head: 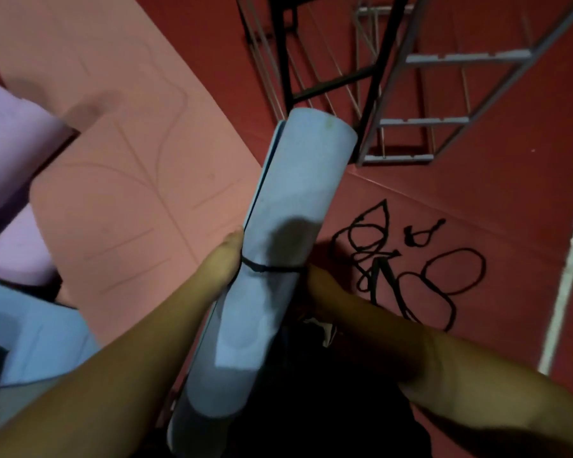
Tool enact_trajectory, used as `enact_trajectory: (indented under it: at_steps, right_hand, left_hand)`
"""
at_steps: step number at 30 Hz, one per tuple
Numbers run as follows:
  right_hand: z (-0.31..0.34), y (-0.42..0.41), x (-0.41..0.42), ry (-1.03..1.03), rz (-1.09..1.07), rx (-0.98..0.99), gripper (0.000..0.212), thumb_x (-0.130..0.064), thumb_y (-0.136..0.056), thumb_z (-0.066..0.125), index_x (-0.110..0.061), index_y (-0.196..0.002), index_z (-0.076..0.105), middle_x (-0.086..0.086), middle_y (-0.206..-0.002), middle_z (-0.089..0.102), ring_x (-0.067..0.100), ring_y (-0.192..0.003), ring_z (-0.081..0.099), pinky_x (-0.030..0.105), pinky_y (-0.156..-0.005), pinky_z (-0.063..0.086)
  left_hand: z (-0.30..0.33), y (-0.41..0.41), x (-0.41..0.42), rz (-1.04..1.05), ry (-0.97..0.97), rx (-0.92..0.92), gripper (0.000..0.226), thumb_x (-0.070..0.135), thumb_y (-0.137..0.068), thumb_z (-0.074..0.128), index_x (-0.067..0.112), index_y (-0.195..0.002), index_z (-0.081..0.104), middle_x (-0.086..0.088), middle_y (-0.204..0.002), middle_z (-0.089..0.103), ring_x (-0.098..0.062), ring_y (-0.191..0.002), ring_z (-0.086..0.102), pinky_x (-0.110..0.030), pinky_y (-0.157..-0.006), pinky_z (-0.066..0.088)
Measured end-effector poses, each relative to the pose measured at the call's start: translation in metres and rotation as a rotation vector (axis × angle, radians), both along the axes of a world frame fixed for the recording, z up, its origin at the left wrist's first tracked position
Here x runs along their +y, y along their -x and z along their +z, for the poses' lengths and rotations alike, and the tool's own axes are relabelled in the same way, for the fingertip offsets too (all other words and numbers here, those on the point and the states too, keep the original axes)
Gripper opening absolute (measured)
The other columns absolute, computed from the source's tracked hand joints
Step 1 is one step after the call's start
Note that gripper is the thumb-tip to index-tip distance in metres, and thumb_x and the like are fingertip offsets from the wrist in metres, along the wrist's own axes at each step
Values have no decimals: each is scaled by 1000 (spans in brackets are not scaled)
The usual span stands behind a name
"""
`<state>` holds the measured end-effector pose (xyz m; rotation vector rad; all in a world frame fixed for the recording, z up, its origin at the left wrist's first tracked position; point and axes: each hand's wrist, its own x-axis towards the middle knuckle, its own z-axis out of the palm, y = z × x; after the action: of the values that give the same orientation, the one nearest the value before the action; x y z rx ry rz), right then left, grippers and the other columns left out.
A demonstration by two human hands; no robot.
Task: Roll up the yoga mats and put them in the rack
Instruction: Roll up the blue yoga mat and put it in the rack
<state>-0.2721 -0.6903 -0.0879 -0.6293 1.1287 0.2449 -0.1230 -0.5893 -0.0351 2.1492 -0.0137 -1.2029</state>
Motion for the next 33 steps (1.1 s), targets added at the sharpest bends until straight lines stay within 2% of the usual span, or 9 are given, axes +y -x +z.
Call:
enact_trajectory:
  at_steps: [6,11,14,17,20,24,26,29,33]
  right_hand:
    - [-28,23,7,-55,-167,-40,27,-21,-104,42,-7,-91,61,2,-55,64,15,-45,63,21,-40,47]
    - [-30,21,-17,-170,-378,-246,39,-31,-98,47,-6,-124,62,11,-123,66,23,-109,66,36,-90,52]
    - [-57,22,-46,-141,-434,-174,50,-38,-101,50,-9,-141,51,12,-129,63,28,-117,62,41,-94,52]
    - [-74,33,-75,-110,-531,-180,67,-50,-86,70,-12,-139,54,15,-134,60,34,-124,57,50,-108,41]
    - [-81,40,-96,-73,-575,-163,57,-49,-93,62,-8,-133,58,18,-131,62,35,-120,60,52,-101,48]
    - [-98,43,-115,-42,-687,-53,50,-39,-104,43,-1,-135,52,22,-138,53,34,-129,50,52,-106,42]
    - [-104,46,-121,-34,-656,-19,53,-42,-103,44,0,-132,54,19,-130,60,33,-124,54,49,-104,44]
    - [-107,54,-134,2,-581,-102,44,-43,-102,45,-7,-113,65,13,-104,73,25,-93,71,39,-73,57]
    - [-120,51,-149,91,-575,-122,36,-37,-102,47,-9,-117,64,16,-106,69,29,-93,68,45,-82,57]
  left_hand:
    - [-7,15,-25,-240,-147,-29,69,62,-102,17,17,-149,40,-12,-150,44,-29,-135,44,-35,-112,29]
    - [-17,16,-79,-388,-134,-60,83,75,-94,20,12,-142,42,-15,-147,46,-31,-134,44,-38,-112,29]
    - [-41,14,-101,-457,-16,-43,110,97,-64,27,16,-136,49,-10,-141,51,-27,-131,48,-42,-116,29]
    - [-34,23,-117,-466,28,18,67,81,-71,51,29,-112,60,0,-122,65,-21,-114,62,-41,-106,45]
    - [-49,29,-129,-566,99,71,37,53,-87,68,37,-116,52,11,-110,65,-12,-101,65,-28,-89,54]
    - [-58,39,-147,-699,71,-17,90,58,-81,73,34,-154,25,4,-142,49,-19,-124,53,-24,-95,41]
    - [-59,46,-154,-710,67,-42,90,50,-86,71,29,-157,19,0,-151,42,-17,-126,48,-20,-90,34]
    - [-68,48,-151,-726,71,-61,86,50,-86,71,28,-155,24,2,-150,43,-18,-128,48,-21,-92,34]
    - [-75,42,-138,-647,114,-3,80,56,-82,74,38,-148,33,12,-132,53,-13,-116,55,-26,-94,41]
